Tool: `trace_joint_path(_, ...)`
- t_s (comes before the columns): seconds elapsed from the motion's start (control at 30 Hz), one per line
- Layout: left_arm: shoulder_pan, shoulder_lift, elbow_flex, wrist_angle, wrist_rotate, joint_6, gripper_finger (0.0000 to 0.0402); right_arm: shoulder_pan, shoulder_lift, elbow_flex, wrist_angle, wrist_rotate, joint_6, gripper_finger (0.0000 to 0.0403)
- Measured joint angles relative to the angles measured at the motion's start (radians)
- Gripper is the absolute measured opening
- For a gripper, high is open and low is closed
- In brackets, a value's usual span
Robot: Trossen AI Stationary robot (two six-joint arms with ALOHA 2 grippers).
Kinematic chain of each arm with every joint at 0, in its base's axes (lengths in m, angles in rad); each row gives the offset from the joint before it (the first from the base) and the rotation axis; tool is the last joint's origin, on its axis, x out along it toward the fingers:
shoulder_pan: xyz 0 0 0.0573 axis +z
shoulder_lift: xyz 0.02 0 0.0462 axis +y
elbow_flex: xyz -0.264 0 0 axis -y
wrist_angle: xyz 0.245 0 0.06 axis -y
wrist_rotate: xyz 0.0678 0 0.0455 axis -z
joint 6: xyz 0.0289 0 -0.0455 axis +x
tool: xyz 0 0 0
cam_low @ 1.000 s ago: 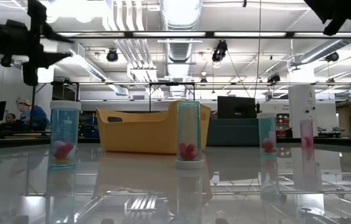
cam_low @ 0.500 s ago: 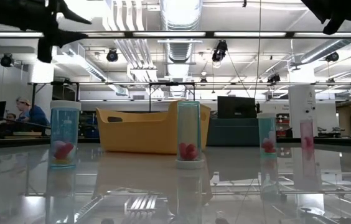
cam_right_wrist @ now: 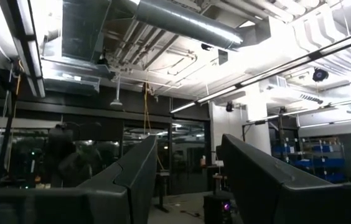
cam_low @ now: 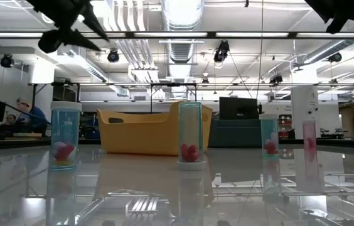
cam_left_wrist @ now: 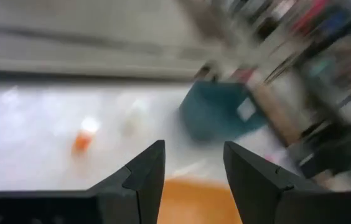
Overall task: Pick and place medicine bottles into bin by pill shape (circle, oval)
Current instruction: Put the blue pill bottle into the yellow bin
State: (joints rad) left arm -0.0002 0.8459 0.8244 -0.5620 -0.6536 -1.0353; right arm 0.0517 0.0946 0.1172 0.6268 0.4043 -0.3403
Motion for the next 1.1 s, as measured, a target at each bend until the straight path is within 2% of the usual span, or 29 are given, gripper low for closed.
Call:
trace_joint_path(0.23, 0.021, 0.204, 0.159, -0.437, 0.122, -0.205, 0.0148, 0.000, 0.000, 0.004, 0.000, 0.000, 0.002, 0.0171)
trace_joint_path(0.37, 0.052, 0.292, 0.190, -0.541, 0.197, -0.242, 0.0148, 0.000, 0.000, 0.004, 0.000, 0.000, 0.000, 0.0171)
trace_joint_path(0.53, 0.112, 0.377, 0.183, -0.564, 0.283, -0.237, 0.0148, 0.000, 0.000, 0.004, 0.001, 0.000, -0.001, 0.0171)
trace_joint_path(1.1, 0.239, 0.596, 0.183, -0.573, 0.359, -0.127, 0.0148, 0.000, 0.000, 0.004, 0.007, 0.000, -0.004, 0.0171)
